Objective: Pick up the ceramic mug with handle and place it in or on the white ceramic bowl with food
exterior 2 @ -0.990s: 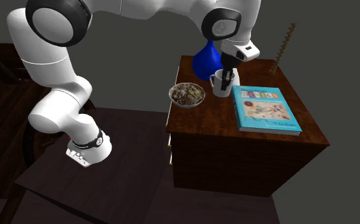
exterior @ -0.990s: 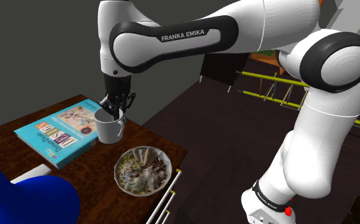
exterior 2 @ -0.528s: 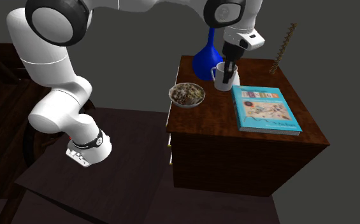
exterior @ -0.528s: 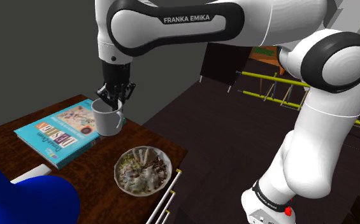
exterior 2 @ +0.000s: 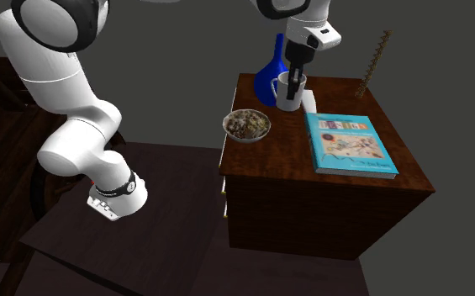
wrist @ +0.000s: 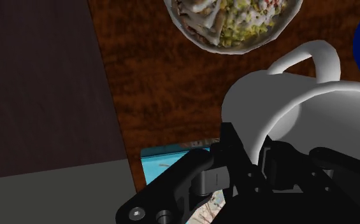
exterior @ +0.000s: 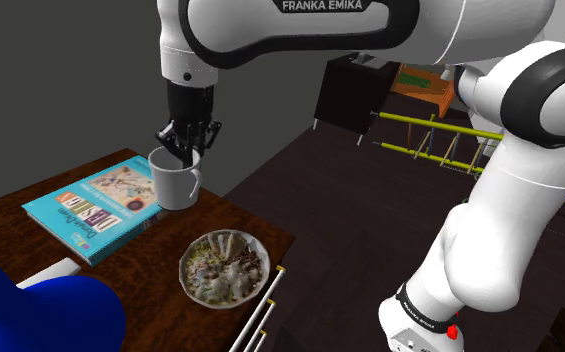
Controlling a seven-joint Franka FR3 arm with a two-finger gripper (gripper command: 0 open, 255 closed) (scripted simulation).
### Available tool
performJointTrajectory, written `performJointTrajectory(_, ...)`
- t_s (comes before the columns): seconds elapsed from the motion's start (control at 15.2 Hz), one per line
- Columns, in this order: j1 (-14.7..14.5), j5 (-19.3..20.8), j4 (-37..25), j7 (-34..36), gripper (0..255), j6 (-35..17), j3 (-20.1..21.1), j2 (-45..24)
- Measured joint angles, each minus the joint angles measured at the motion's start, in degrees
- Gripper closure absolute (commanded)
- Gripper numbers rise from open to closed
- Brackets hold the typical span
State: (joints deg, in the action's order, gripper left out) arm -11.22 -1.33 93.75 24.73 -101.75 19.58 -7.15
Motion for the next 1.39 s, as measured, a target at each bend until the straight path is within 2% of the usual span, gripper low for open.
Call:
performJointTrajectory(0.46,-0.4,-5.7,16.9,-0.4,255,-1.4,0.5,16.5)
performJointTrajectory(0.73,-1.6,-8.4,23.5,-0.2,255,-0.3,0.5,24.5)
performJointTrajectory(1.39,-2.1,-9.4,31.4,-0.5,255,-7.0,1.2,25.8)
